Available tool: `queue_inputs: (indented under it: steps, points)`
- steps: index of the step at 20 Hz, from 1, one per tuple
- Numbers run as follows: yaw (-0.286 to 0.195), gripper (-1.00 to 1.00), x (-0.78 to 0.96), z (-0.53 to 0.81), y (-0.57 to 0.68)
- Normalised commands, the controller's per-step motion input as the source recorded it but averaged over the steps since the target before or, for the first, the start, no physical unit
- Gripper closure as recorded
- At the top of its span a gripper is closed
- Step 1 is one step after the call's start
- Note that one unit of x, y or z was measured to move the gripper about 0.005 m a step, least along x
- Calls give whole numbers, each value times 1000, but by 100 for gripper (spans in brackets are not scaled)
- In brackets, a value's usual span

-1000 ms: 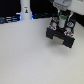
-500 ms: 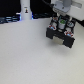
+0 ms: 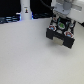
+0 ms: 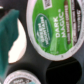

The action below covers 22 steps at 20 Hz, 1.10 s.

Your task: Open the kcup holder, insert the kcup into the holder, and close the kcup holder

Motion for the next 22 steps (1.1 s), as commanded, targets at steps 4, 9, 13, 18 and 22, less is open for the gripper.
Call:
queue_inputs:
  steps: [4,9,13,18,22]
  points:
    - [41,-100,296,552,-236]
    - [46,-100,438,489,-484]
    - [61,-100,444,204,-602]
    - [55,-100,503,89,-596]
    - [41,-100,644,2,-484]
